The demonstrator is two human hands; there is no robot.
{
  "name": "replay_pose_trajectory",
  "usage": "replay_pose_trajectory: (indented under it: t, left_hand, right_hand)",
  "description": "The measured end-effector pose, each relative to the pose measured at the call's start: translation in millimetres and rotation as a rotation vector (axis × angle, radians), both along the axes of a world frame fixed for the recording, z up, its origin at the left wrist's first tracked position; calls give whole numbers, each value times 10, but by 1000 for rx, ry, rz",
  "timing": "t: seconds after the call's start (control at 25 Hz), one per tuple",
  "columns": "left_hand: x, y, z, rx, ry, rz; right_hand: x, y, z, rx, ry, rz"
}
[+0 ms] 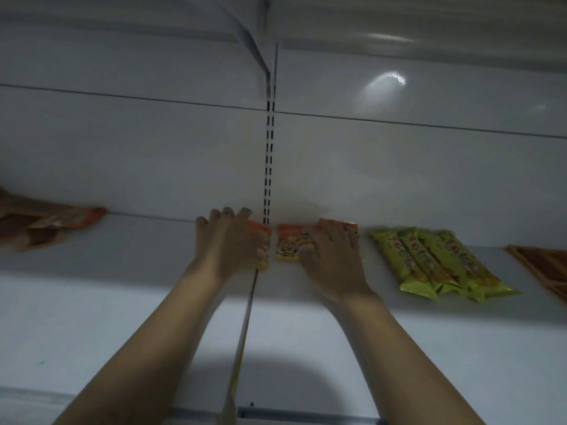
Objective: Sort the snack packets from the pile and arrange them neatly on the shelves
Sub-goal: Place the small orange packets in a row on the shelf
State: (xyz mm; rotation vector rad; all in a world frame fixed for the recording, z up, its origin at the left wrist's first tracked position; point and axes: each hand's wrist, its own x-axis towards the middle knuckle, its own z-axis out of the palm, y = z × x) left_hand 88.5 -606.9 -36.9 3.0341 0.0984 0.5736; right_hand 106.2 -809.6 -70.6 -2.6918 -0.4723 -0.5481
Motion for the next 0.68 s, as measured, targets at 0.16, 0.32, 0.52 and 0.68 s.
replay_pose_trajectory:
  t: [0.16, 0.32, 0.52, 0.68]
  left_hand:
    - [-92, 51, -86, -83, 163, 39]
    - [-65, 52, -20, -371, 57, -17]
    - [217, -280, 27, -839, -24, -150]
    - [364, -616, -291, -394, 145, -106]
  right_hand:
    - [-65, 121, -27, -80, 54, 63]
    - [-5, -65, -65, -78, 39, -76]
    - [48, -280, -60, 3, 132, -209]
    - [102, -365, -118, -10, 191, -200]
